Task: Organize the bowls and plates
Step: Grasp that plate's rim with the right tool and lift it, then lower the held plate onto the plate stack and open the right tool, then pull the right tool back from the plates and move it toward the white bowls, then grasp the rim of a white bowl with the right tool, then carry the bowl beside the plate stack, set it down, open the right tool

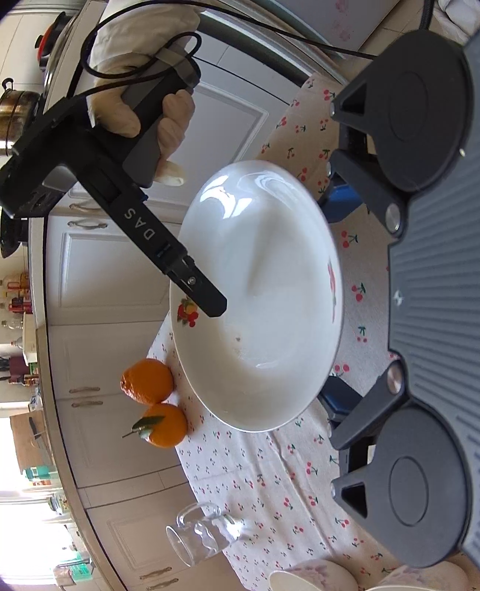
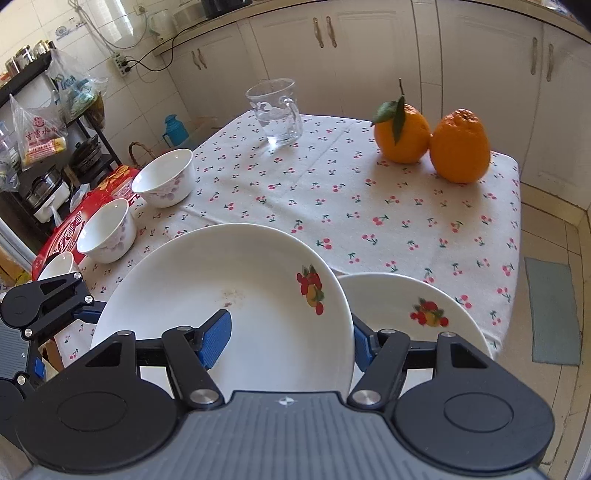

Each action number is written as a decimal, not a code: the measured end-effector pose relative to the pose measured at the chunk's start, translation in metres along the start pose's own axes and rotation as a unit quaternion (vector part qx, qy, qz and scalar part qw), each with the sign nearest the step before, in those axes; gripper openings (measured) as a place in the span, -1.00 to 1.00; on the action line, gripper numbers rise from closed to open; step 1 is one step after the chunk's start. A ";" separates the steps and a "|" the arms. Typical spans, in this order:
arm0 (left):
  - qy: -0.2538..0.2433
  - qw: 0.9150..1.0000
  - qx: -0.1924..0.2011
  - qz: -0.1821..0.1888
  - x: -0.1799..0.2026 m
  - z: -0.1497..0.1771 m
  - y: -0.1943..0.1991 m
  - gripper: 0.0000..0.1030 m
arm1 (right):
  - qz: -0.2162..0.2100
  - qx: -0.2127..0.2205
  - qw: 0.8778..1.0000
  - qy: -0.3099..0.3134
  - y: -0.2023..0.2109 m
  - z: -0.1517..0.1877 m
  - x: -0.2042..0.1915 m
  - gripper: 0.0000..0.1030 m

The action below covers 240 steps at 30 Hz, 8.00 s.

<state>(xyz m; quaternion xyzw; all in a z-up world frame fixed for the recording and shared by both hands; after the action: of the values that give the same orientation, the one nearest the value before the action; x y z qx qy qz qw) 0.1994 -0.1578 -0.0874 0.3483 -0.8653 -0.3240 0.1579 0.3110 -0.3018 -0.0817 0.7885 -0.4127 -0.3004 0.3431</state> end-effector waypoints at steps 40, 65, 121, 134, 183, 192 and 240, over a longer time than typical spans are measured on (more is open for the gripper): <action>-0.053 0.997 -0.032 0.041 0.015 -0.019 -0.061 0.75 | 0.050 0.007 0.995 -0.089 0.037 0.061 0.074 0.39; -0.058 0.997 -0.015 0.046 0.018 -0.021 -0.056 0.77 | 0.124 -0.027 0.990 -0.058 0.041 0.061 0.062 0.43; -0.040 0.996 0.068 -0.039 -0.008 0.011 0.071 0.82 | 0.196 0.075 0.977 0.040 0.080 0.045 -0.084 1.00; 0.003 0.991 0.090 -0.094 -0.034 0.058 0.128 0.88 | 0.203 0.104 0.972 0.058 0.070 0.050 -0.159 1.00; 0.076 0.986 0.008 -0.146 -0.134 0.180 0.173 0.64 | -0.108 0.002 0.987 0.120 -0.097 0.005 -0.336 0.21; 0.043 0.993 0.014 -0.112 -0.120 0.158 0.153 0.64 | -0.081 0.011 0.990 0.112 -0.077 0.012 -0.313 0.22; -0.037 0.999 0.017 0.004 -0.066 0.089 0.053 0.64 | 0.050 0.030 0.998 0.005 -0.032 0.048 -0.181 0.22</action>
<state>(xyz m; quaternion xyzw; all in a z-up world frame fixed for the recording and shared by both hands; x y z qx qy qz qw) 0.1753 -0.0418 -0.1212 0.3354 -0.8773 -0.3211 0.1214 0.2022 -0.1474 -0.1004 0.7783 -0.4587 -0.2663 0.3361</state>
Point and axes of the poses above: each gripper's, at about its wrist camera, not at the fingertips, and y roughly against the way its jaws point, x to its right, z to its underside, the point moved 6 cm from there along -y, roughly the way its jaws point, and after that the axes turned 6 degrees about z, right-handed, at the moved point
